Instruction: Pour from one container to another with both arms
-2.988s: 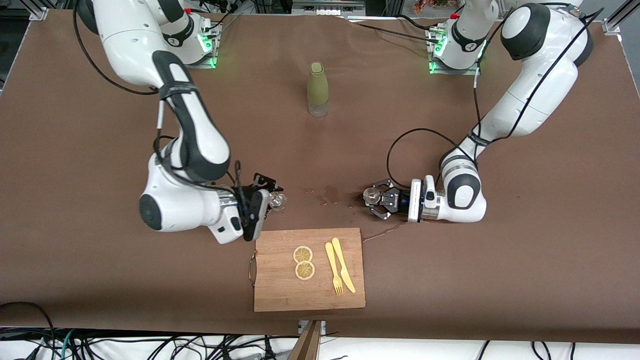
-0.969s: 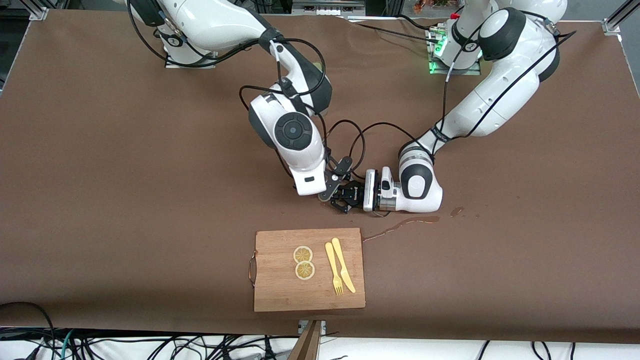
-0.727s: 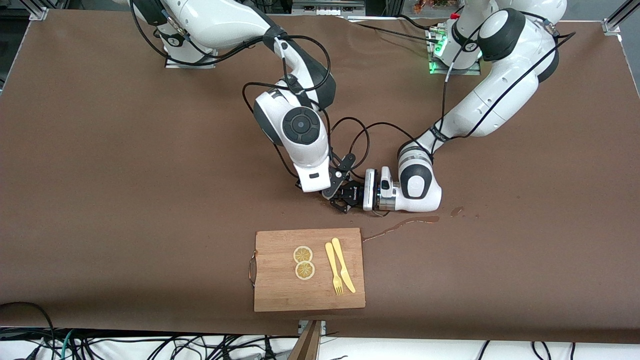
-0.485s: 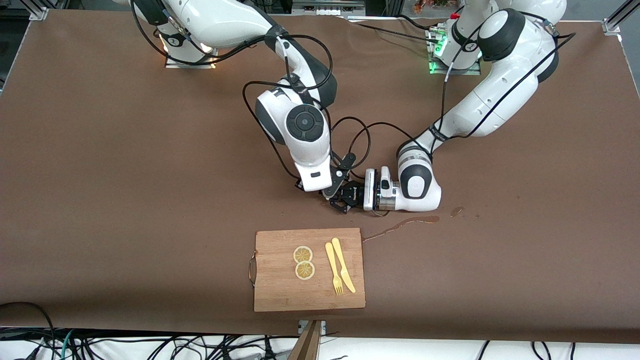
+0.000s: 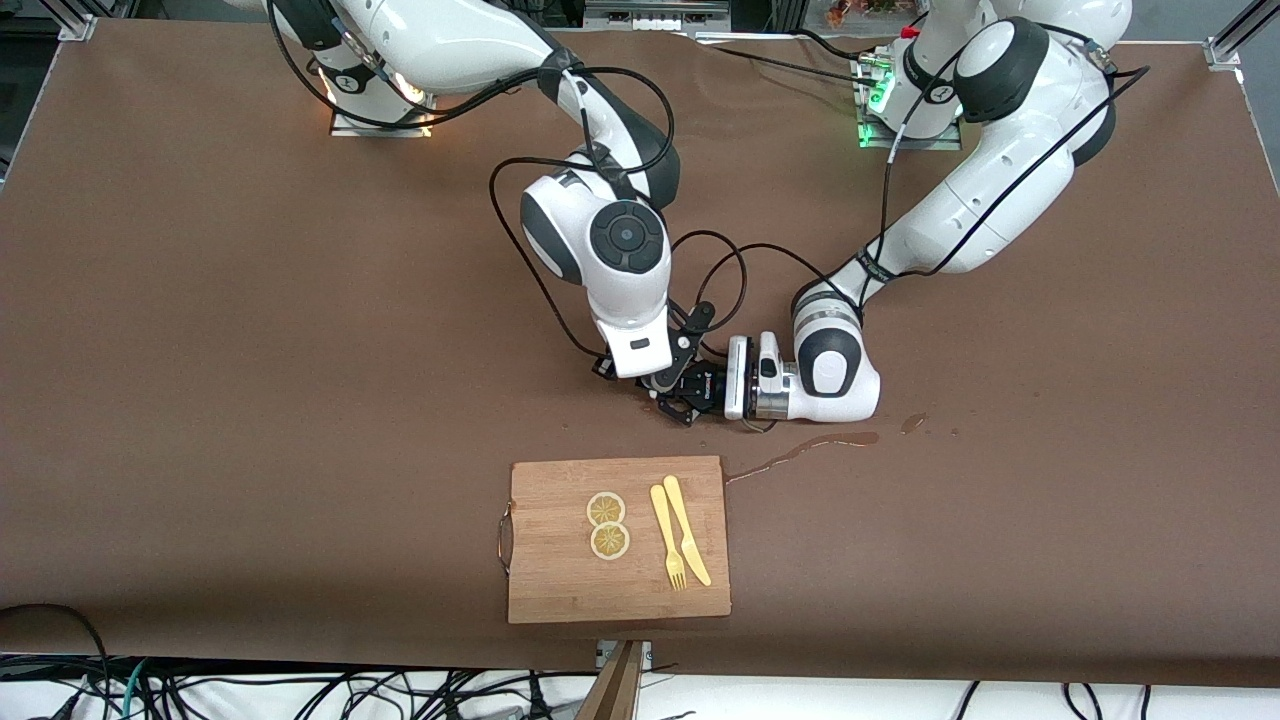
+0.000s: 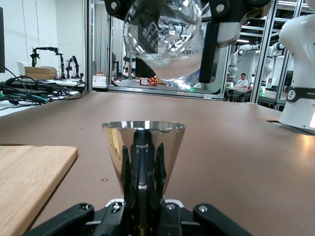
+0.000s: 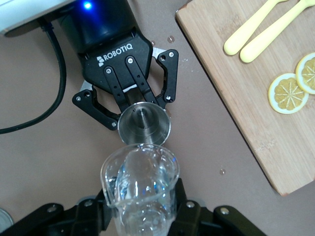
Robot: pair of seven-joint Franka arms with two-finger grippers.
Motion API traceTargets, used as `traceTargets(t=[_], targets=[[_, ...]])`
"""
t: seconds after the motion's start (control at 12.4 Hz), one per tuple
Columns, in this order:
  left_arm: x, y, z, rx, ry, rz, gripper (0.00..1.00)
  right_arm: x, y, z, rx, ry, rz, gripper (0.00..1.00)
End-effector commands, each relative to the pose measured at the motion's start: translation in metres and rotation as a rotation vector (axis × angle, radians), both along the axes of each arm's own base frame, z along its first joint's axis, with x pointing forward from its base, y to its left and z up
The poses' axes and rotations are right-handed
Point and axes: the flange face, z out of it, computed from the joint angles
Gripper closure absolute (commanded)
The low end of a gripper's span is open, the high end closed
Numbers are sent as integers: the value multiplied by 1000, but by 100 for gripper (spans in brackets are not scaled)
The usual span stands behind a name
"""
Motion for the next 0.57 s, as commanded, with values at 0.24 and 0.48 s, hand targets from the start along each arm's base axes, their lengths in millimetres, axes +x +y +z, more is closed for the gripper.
traceTargets(t=[0.24,0.48], targets=[[4,-7,2,-29,-22,28,100,-9,6,-2,-80,-40,38,100],[3,-11,6,-37,-24,25,100,-12,9,-7,-105,-54,53,100]])
